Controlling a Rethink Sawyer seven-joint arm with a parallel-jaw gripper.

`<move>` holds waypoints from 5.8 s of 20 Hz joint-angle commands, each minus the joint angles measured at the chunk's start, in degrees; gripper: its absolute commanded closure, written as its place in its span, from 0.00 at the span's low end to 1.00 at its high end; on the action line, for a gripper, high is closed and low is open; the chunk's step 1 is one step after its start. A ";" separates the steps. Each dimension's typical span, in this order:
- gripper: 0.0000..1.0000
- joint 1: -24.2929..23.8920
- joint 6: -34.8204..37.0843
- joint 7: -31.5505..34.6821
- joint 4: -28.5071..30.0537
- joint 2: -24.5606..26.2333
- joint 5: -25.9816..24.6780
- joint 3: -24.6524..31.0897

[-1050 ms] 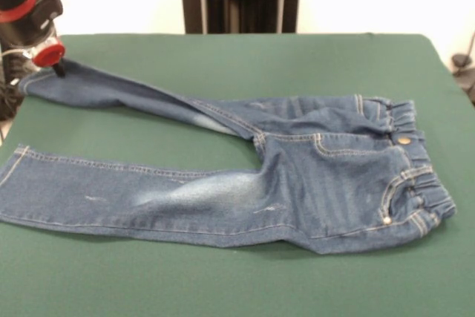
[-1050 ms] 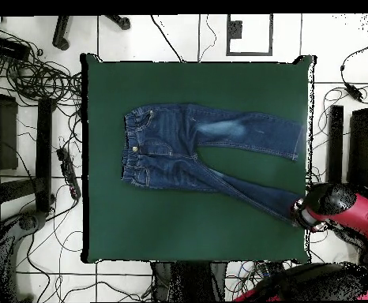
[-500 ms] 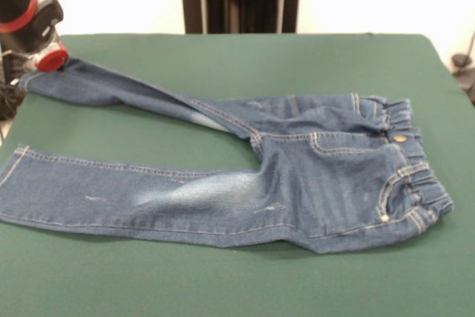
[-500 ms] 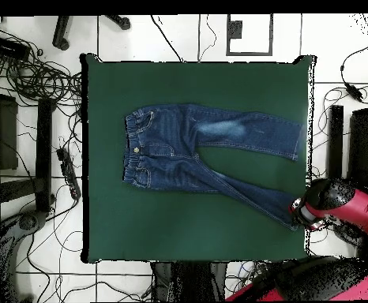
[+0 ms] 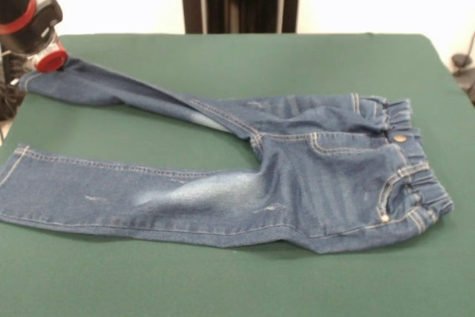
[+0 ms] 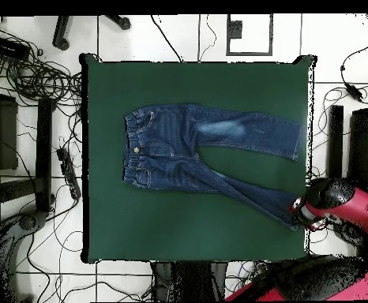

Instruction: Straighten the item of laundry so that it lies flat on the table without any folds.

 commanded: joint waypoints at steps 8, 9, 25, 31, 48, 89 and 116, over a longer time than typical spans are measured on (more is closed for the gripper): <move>1.00 3.33 12.05 0.25 -4.10 4.88 1.36 4.26; 1.00 3.51 12.98 0.51 -5.28 5.28 1.54 4.40; 1.00 5.38 16.60 4.41 -8.49 2.31 3.53 4.59; 1.00 6.35 16.48 4.91 -13.69 3.19 1.12 2.78; 1.00 3.12 21.63 2.49 -30.87 8.91 4.79 4.19; 1.00 -2.90 -5.17 -1.94 1.16 -1.97 6.45 9.38; 1.00 -7.28 -19.28 -1.72 20.15 -8.50 5.39 13.45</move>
